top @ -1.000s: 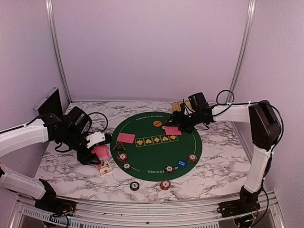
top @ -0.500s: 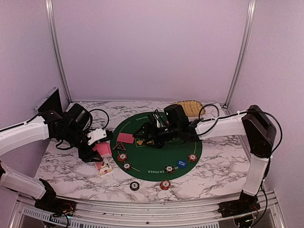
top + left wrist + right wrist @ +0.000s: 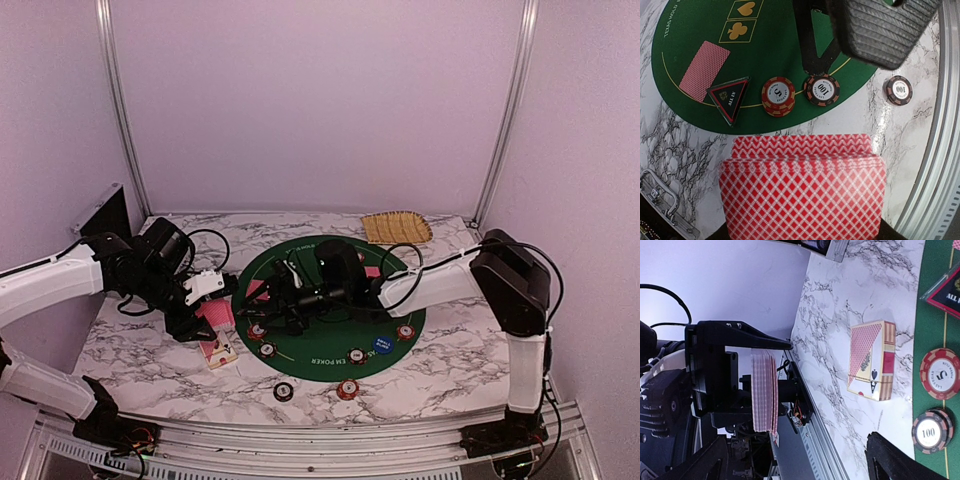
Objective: Distribute texas hold em gaming equipment
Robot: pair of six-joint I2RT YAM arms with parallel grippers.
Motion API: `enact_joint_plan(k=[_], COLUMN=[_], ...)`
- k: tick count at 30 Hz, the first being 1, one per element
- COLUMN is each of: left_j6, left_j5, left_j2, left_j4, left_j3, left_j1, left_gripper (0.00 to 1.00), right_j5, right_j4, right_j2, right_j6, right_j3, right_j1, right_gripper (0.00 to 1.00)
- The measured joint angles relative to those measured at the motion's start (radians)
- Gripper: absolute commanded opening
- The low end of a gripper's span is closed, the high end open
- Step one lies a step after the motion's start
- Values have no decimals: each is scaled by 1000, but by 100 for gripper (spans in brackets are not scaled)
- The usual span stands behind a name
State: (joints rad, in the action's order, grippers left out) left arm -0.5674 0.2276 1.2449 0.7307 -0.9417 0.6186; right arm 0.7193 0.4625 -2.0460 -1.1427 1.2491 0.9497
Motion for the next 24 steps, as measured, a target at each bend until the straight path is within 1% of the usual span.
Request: enact_joint_plan(k=[8,18,24], left_j6=[4,5,7], left_j5=[5,11,11], left_j2=[3,3,3], left_j4=[0,-1,0], left_j3=[-8,-13,-15], left_j1=[0,0,0], left_gripper=[2,2,2], right_j5=[18,38,49], right_j4=[62,87,100], right_j2=[-77,-135,-177], right_j6=[-57,-97,-117], right_j3=[89,185,222], right_j1=[24,46,57], right_gripper=[92,87,83])
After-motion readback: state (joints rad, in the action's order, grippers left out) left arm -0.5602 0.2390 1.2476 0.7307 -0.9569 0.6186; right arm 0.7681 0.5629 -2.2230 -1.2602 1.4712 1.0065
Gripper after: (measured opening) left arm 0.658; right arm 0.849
